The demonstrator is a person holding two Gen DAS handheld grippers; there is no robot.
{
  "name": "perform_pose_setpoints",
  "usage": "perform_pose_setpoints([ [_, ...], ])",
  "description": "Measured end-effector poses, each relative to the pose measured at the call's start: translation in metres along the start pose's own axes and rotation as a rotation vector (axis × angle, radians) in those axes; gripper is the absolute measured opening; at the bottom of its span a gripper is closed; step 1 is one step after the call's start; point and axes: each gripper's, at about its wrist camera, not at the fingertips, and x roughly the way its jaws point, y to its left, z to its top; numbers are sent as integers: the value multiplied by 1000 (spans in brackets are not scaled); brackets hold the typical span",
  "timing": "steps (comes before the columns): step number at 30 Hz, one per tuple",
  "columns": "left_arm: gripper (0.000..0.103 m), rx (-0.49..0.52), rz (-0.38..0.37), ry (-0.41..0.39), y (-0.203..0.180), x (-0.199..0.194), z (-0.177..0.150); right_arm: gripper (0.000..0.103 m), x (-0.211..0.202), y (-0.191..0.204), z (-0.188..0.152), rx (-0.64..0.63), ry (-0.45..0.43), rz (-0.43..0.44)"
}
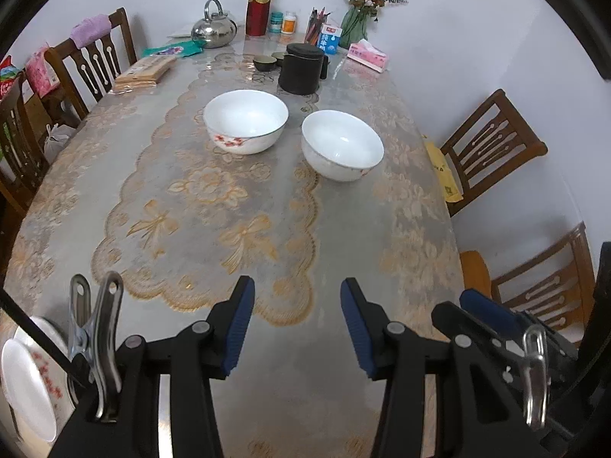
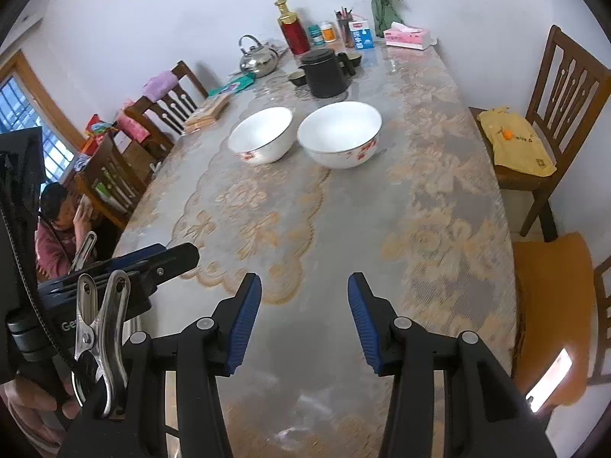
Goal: Organize plates and bowls
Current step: 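Move the right gripper toward the plain white bowl's rim, then close the right gripper on the plain white bowl's rim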
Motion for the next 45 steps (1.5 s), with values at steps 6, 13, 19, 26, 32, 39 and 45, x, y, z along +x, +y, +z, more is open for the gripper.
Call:
perform_pose_setpoints([
  [6, 49, -12, -19, -10, -6, 28, 35, 48, 15, -21, 26, 48, 25, -9],
  [13, 49, -31, -38, -5, -5, 68, 70, 48, 49, -34, 55, 42, 48, -43],
  [19, 49, -66, -74, 33, 0, 103, 92, 48, 82, -46, 82, 44, 68, -63],
  [26, 49, -99, -122, 54, 0, 134, 116, 48, 111, -69, 113, 108, 67, -66],
  [32, 49, -103, -123, 39, -7, 154, 132, 48, 137, -76, 141, 125, 70, -31],
  [39, 49, -89, -105, 39, -12, 178, 139, 48, 179, -87, 162, 144, 96, -36],
  [45, 49, -32, -103, 9, -11, 186, 146, 39, 206, -92, 170, 115, 108, -79],
])
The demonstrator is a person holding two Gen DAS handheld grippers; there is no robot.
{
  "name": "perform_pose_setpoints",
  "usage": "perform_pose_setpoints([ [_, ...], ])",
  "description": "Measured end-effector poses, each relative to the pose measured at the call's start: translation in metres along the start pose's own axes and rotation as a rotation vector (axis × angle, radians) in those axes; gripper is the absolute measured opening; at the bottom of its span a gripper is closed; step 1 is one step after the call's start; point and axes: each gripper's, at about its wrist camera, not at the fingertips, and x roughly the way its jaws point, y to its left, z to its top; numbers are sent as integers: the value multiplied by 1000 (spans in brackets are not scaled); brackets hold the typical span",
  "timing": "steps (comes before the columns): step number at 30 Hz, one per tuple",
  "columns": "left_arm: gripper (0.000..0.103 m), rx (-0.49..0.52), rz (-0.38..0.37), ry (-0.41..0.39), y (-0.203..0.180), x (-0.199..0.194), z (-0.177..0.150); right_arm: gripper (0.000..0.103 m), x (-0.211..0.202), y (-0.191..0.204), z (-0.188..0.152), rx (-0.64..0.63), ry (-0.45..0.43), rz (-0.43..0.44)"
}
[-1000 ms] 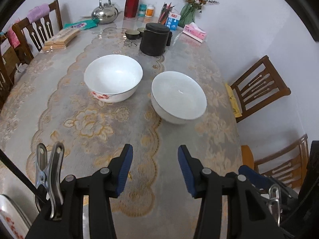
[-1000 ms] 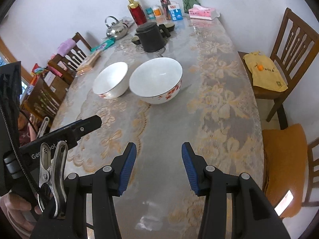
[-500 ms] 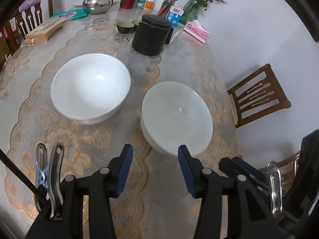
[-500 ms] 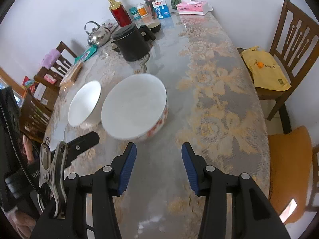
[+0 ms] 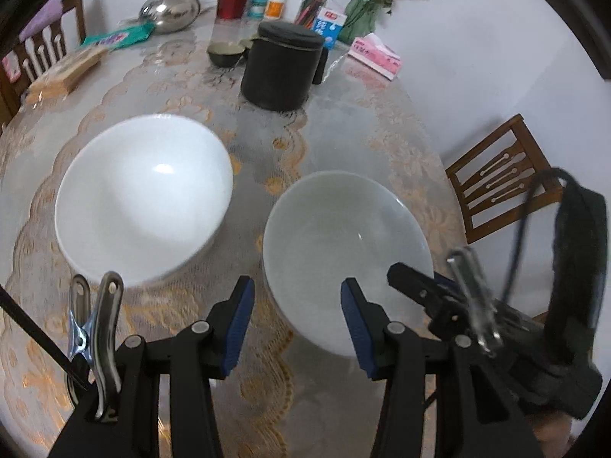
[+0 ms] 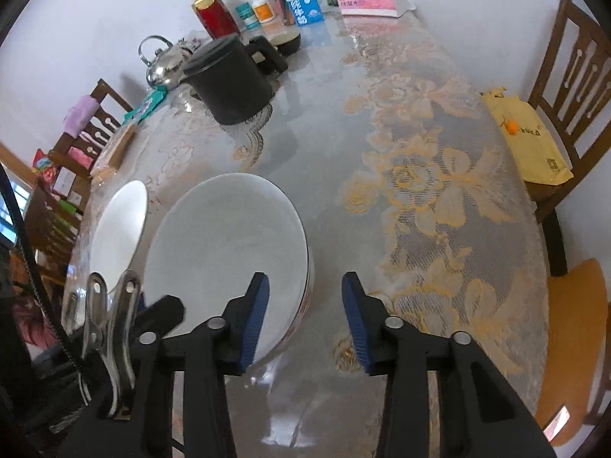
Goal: Organize plates and bowls
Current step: 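Close the right gripper on the plain white bowl's rim, then lift the plain white bowl with the right gripper toward the plate stack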
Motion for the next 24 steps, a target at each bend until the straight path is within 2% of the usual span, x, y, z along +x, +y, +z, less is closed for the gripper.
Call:
perform_pose_setpoints([
  [3, 47, 20, -1, 17, 0, 9, 3, 32, 11, 1, 6, -19, 15, -3],
  [7, 27, 31, 30, 50, 2, 19, 1, 22, 24, 1, 5, 5, 39, 24],
  [8, 25, 42, 33, 48, 3, 19, 2, 20, 27, 3, 3, -5, 44, 21],
  [11, 24, 56, 19, 56, 5, 19, 3, 20, 28, 13, -4, -85, 34, -20],
  [19, 23, 70, 50, 101, 9, 4, -23, 20, 16, 19, -25, -93, 59, 1],
  [24, 23, 49, 48, 117, 18, -14, -47, 20, 7, 32, -55, -116, 109, -1],
])
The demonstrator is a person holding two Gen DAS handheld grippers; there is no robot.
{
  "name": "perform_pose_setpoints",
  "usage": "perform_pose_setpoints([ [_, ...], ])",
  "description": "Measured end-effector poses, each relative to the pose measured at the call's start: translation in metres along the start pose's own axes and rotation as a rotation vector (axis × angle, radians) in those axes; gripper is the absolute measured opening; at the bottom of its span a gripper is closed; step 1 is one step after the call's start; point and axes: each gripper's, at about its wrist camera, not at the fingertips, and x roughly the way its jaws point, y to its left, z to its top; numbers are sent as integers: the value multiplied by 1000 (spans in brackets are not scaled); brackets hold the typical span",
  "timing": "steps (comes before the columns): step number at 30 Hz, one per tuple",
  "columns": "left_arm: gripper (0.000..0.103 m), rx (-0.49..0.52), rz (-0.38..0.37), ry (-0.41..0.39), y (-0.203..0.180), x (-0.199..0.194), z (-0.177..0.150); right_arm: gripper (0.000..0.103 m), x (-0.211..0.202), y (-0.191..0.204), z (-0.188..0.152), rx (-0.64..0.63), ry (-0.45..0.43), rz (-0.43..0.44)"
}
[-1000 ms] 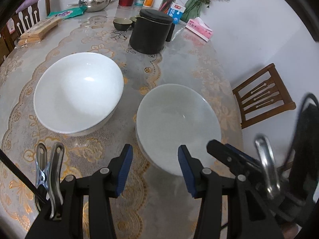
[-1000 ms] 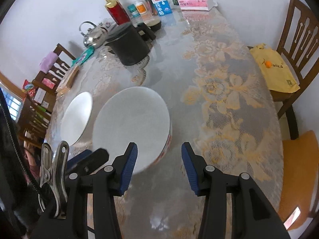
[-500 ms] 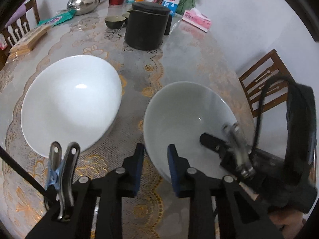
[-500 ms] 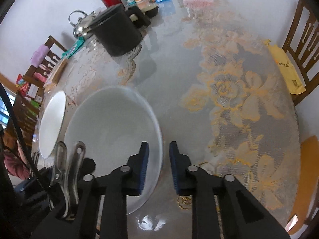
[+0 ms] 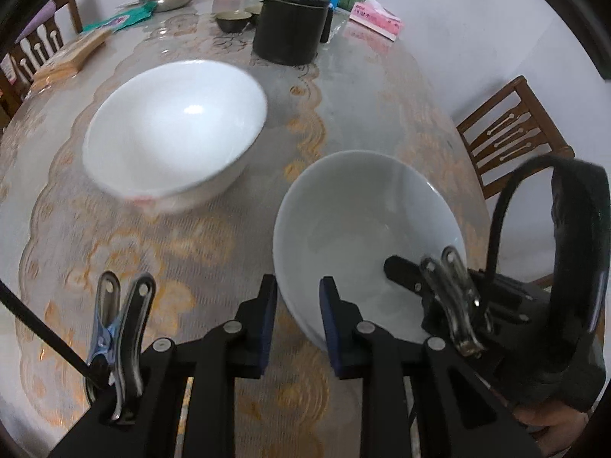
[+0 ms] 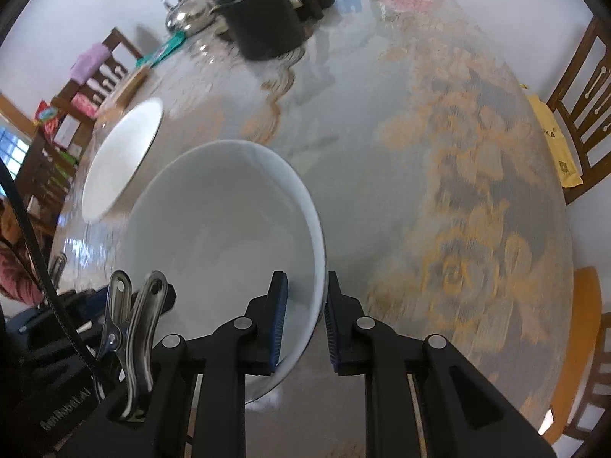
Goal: Organize plates and bowls
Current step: 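Lift the plain white bowl with the right gripper toward the plate stack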
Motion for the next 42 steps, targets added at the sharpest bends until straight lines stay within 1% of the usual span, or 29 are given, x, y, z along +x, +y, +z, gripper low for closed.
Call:
perform_pose_setpoints([
  [3, 23, 0, 19, 6, 3, -8, -17, 20, -3, 5, -21, 1, 25, 28],
  [7, 23, 47, 37, 7, 2, -20, -46, 20, -9, 12, -49, 27, 34, 44],
  [10, 23, 54, 39, 10, 6, -30, -70, 21, -14, 17, -74, 41, 47, 67],
  [15, 23, 47, 28, 28, 11, -44, -105, 22, -27, 33, -112, -4, 45, 45],
  [19, 23, 47, 19, 44, 14, -57, -133, 22, -35, 43, -143, 4, 55, 47],
  [25, 23, 64, 58, 74, 21, -75, -171, 22, -47, 62, -187, -6, 62, 43],
  [27, 23, 56, 59, 81, 24, -80, -183, 23, -50, 69, -200, -16, 63, 43],
  [31, 23, 64, 68, 95, 29, -90, -211, 24, -56, 78, -225, -2, 72, 75],
  [33, 23, 57, 71, 113, 31, -90, -224, 24, -59, 82, -240, 1, 78, 92],
  [37, 23, -1, 55, 156, 43, -90, -249, 24, -65, 91, -262, -13, 79, 113],
  [39, 23, -29, 50, 161, 51, -92, -258, 24, -66, 99, -273, -20, 79, 127],
  [42, 25, -53, 66, 160, 61, -93, -263, 24, -64, 109, -282, -10, 101, 149],
])
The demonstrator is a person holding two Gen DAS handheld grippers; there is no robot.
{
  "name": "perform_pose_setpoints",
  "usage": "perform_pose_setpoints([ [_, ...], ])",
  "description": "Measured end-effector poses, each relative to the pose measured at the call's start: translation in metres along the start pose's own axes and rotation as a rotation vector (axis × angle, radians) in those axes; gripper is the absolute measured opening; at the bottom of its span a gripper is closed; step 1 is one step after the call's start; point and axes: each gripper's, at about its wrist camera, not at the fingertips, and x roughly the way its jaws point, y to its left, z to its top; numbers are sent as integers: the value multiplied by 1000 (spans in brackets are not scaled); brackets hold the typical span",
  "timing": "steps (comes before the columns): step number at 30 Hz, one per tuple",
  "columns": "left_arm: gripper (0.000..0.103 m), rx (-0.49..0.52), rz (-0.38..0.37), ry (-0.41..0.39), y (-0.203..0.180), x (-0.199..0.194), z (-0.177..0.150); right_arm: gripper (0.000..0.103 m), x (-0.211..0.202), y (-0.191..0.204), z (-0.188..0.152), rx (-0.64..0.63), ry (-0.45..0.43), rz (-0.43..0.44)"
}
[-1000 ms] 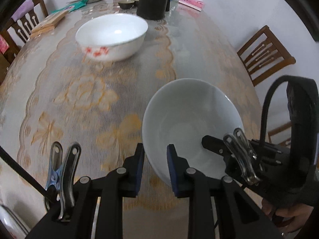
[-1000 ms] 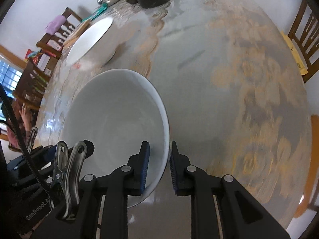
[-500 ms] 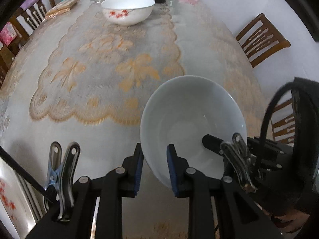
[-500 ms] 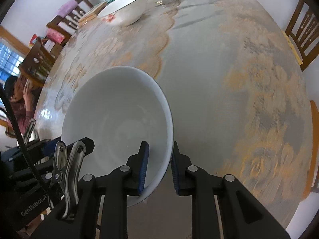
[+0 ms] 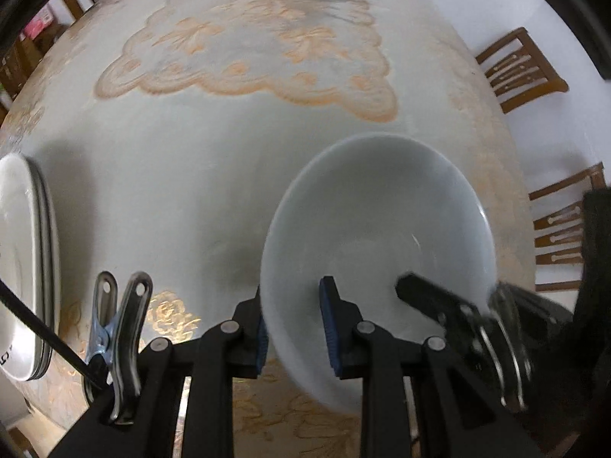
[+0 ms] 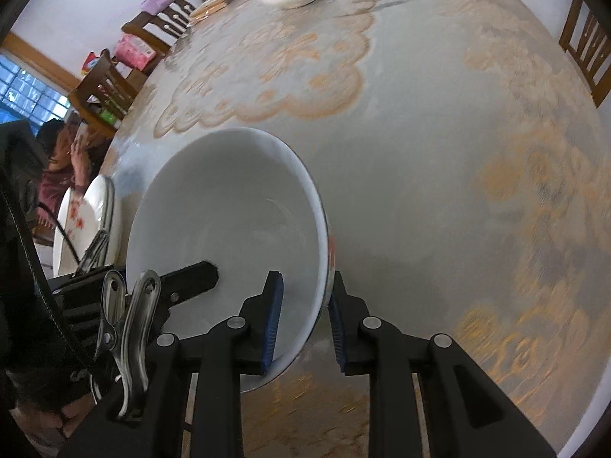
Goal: Organize plates and bowls
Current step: 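Lift the plain white bowl with the right gripper toward the plate stack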
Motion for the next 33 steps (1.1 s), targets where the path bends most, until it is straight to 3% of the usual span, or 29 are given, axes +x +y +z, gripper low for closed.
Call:
perform_pose_setpoints([
  [7, 24, 13, -57, -21, 25, -4, 5, 24, 11, 19, -8, 34, 12, -49],
  [9, 24, 55, -66, -21, 26, -4, 7, 24, 14, 25, -10, 53, -9, -89],
  [17, 31, 252, -70, -21, 8, -1, -6, 24, 17, 28, -13, 191, -59, -100],
  [23, 27, 280, -92, -7, 10, -5, -10, 20, 6, 23, -37, 256, -114, -99],
  [26, 27, 314, -68, -20, 6, -15, -19, 20, -4, 21, -53, 253, -130, -82],
  [30, 27, 256, -95, -6, 2, -26, -22, 20, -14, 13, -59, 292, -144, -51],
  [33, 27, 248, -80, -41, 3, -39, -29, 20, -23, 16, -58, 284, -154, -29],
])
